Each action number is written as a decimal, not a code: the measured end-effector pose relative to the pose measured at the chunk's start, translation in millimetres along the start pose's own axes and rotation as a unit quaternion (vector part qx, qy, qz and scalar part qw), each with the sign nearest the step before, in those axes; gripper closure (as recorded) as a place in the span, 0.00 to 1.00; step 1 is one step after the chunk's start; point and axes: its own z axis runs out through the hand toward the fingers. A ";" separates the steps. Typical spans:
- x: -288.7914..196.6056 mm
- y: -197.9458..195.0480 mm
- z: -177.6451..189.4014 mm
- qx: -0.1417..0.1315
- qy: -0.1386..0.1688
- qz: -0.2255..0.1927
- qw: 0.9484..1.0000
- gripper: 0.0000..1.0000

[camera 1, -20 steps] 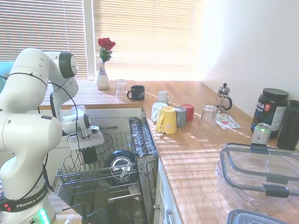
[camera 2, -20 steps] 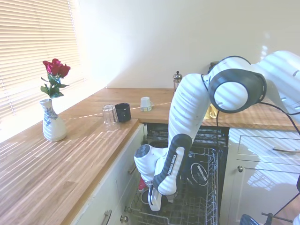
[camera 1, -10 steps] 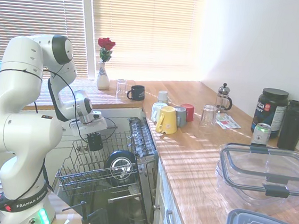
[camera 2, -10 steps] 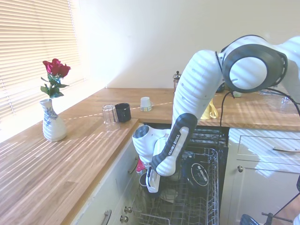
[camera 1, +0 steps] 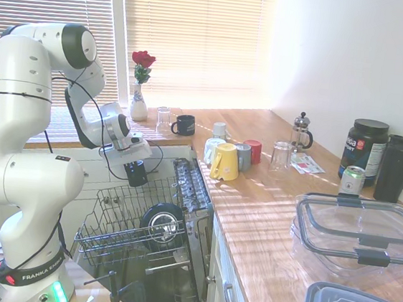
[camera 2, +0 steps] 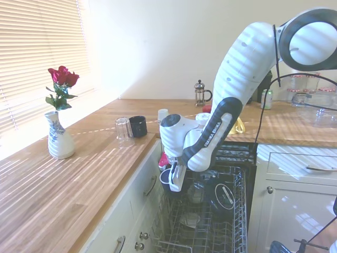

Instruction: Unload the mug from the dish rack

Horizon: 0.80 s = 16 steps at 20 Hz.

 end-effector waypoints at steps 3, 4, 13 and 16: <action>6.5 35.7 -25.6 0.012 0.007 0.030 0.999 1.00; 10.0 49.9 -34.2 0.018 0.009 0.043 0.999 1.00; 50.0 138.0 -106.5 0.049 -0.012 0.142 0.989 1.00; 82.5 143.3 -125.7 0.052 -0.028 0.171 0.983 1.00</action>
